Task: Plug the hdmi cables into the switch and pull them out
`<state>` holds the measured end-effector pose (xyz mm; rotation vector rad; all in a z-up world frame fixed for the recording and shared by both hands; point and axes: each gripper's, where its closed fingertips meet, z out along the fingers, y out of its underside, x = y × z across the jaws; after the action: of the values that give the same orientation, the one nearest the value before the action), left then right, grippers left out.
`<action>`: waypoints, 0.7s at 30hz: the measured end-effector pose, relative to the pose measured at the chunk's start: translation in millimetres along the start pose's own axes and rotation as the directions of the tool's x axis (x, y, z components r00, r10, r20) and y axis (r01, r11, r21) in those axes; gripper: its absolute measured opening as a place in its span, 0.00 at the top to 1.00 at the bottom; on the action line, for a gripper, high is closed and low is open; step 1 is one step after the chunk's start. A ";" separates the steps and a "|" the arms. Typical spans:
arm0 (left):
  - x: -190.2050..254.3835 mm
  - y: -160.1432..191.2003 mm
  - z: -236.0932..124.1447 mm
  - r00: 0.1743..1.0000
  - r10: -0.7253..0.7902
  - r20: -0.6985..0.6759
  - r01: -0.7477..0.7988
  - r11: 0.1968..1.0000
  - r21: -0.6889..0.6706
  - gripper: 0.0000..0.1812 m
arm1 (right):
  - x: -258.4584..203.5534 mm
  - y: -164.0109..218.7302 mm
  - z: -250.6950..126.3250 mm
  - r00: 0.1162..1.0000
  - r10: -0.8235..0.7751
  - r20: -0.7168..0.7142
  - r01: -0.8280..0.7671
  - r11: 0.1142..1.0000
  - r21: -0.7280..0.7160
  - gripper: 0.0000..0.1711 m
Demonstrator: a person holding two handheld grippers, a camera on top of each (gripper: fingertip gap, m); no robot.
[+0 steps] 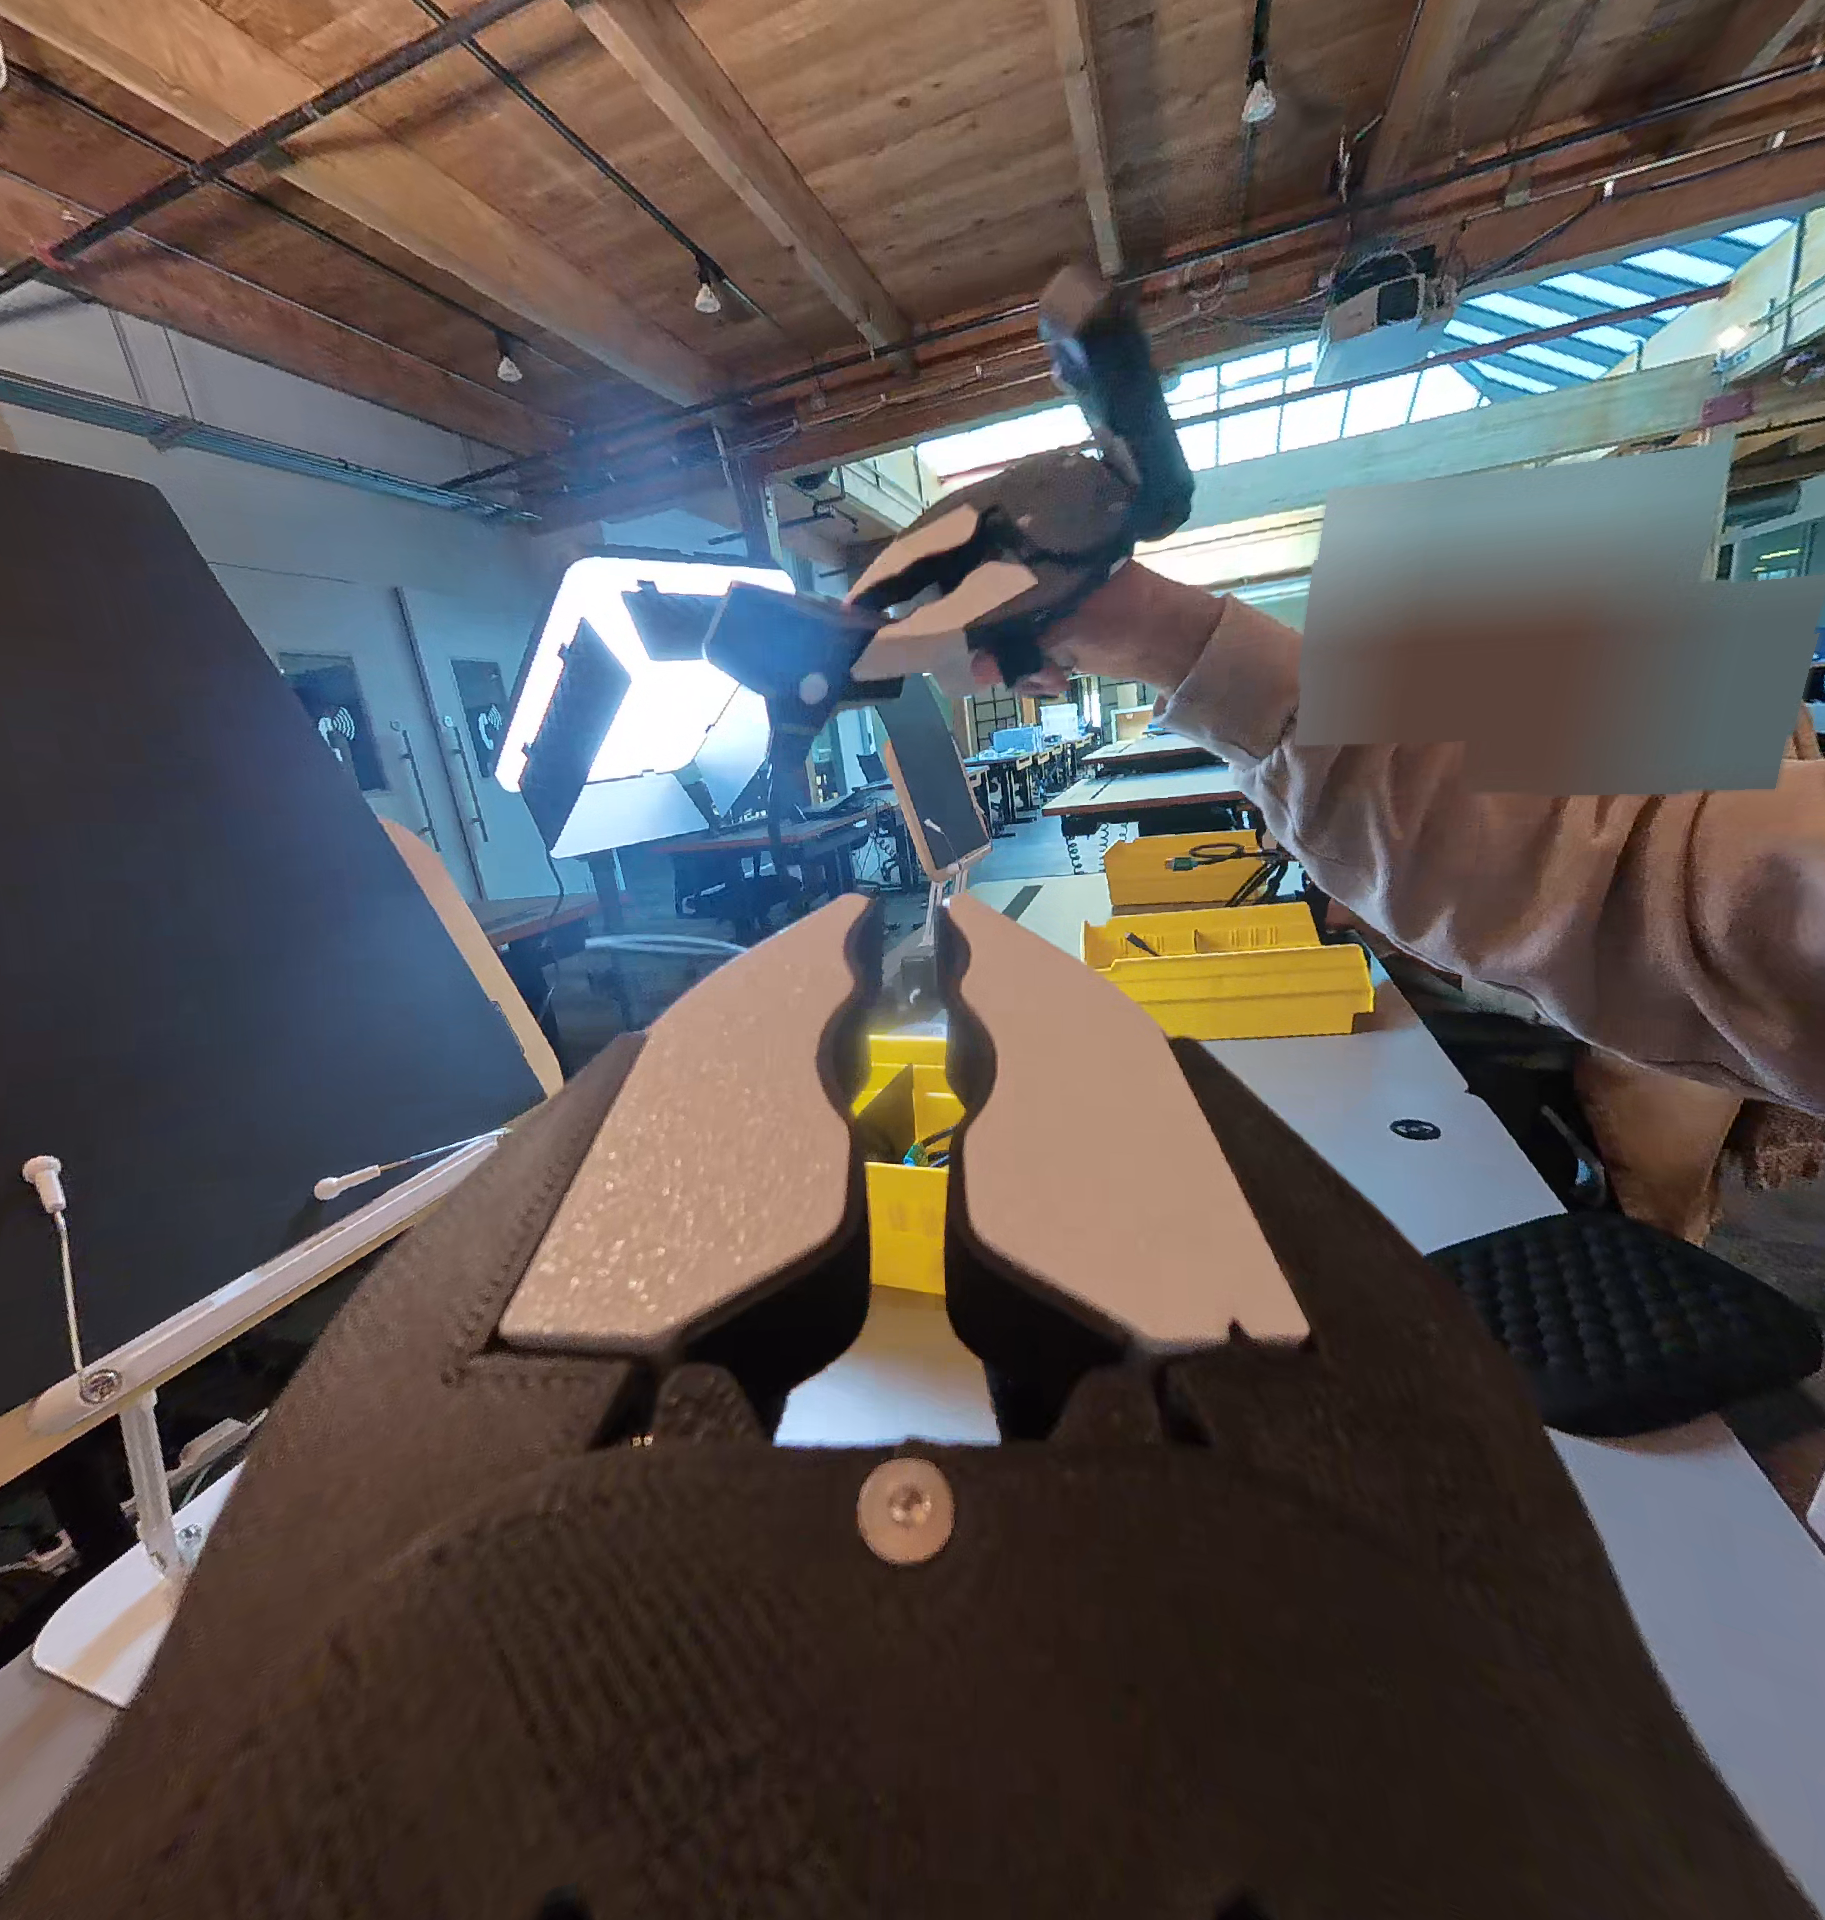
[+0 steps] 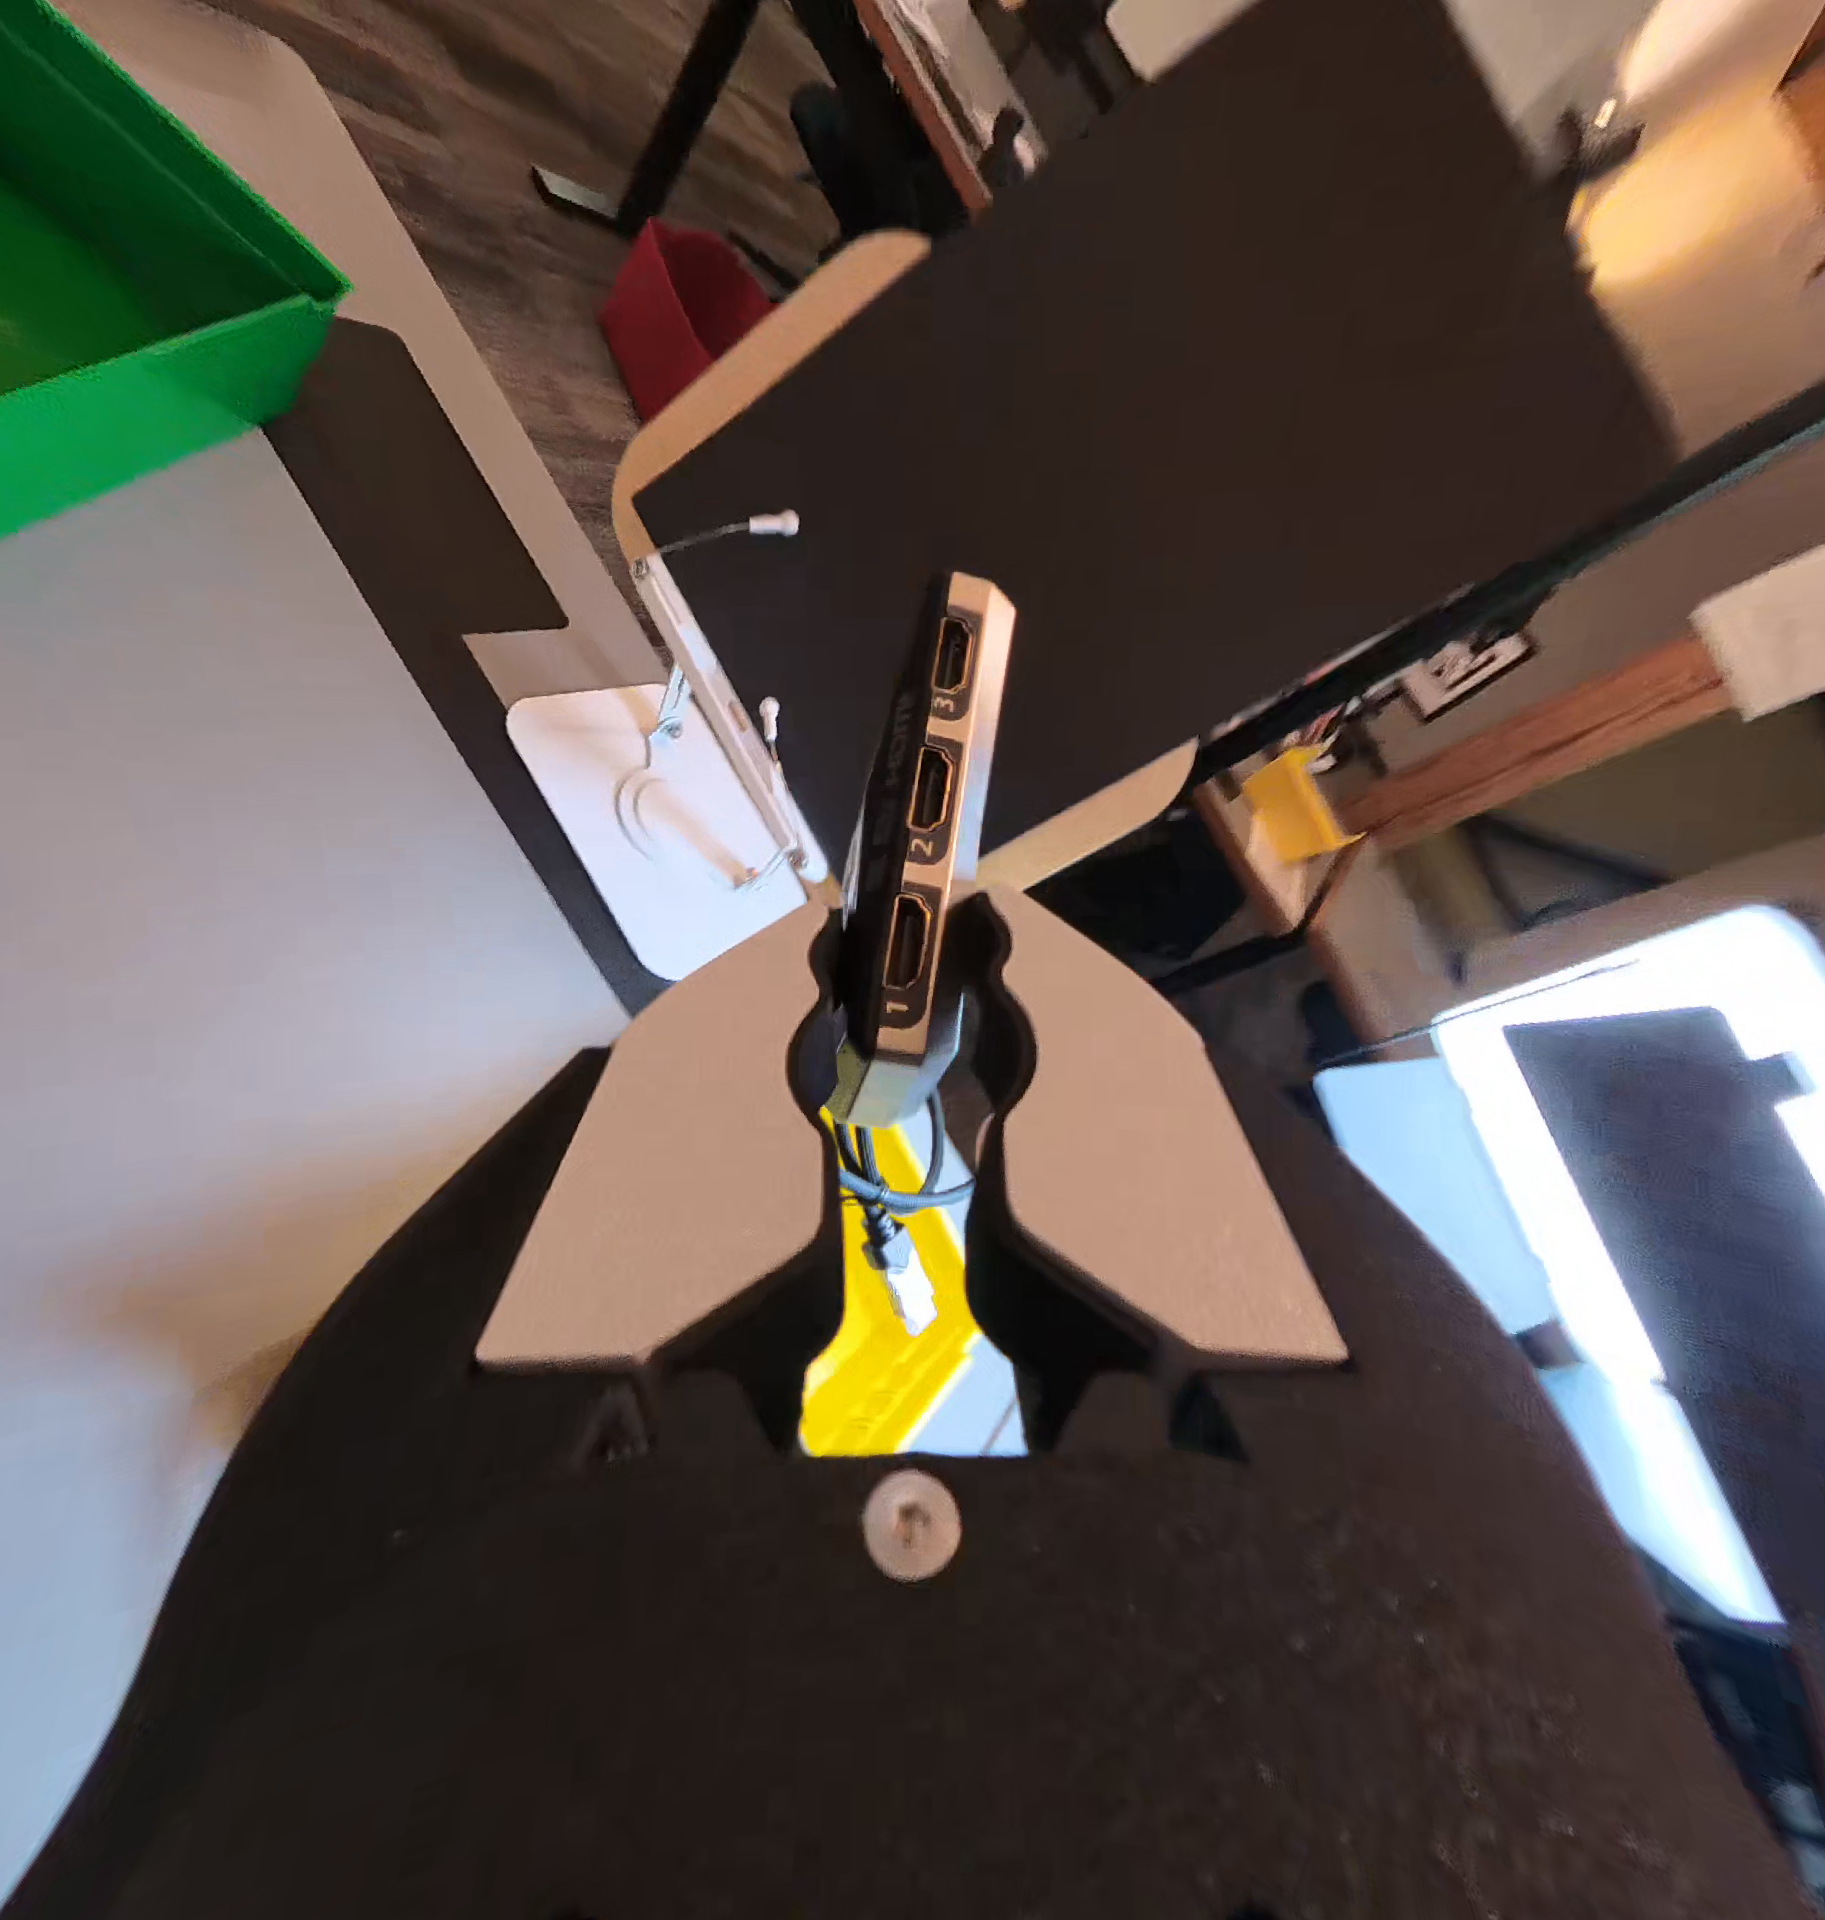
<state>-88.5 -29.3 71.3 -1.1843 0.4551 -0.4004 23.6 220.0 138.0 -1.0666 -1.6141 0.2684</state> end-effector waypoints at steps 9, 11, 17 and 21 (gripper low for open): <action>-20.5 20.7 -1.3 0.997 -0.069 0.035 0.070 0.997 -0.032 0.96 | 20.6 167.5 105.5 0.940 0.335 -0.071 -0.342 0.924 -0.173 0.86; -23.4 28.7 -0.5 0.997 -0.072 0.042 0.074 0.996 -0.058 0.97 | 22.9 219.7 128.7 0.881 0.450 -0.147 -0.473 0.857 -0.205 0.86; -36.8 50.3 -5.6 0.994 -0.061 0.093 0.076 0.985 -0.158 0.96 | 11.7 341.2 154.9 0.721 0.586 -0.371 -0.693 0.620 -0.368 0.76; -48.4 66.5 -11.0 0.989 -0.073 0.132 0.101 0.970 -0.220 0.96 | 32.3 328.6 133.0 0.767 0.544 -0.340 -0.640 0.683 -0.351 0.73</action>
<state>-131.2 9.1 11.4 -1.4455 0.3483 -0.3551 70.8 476.3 -104.4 -1.9258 -1.1044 0.2008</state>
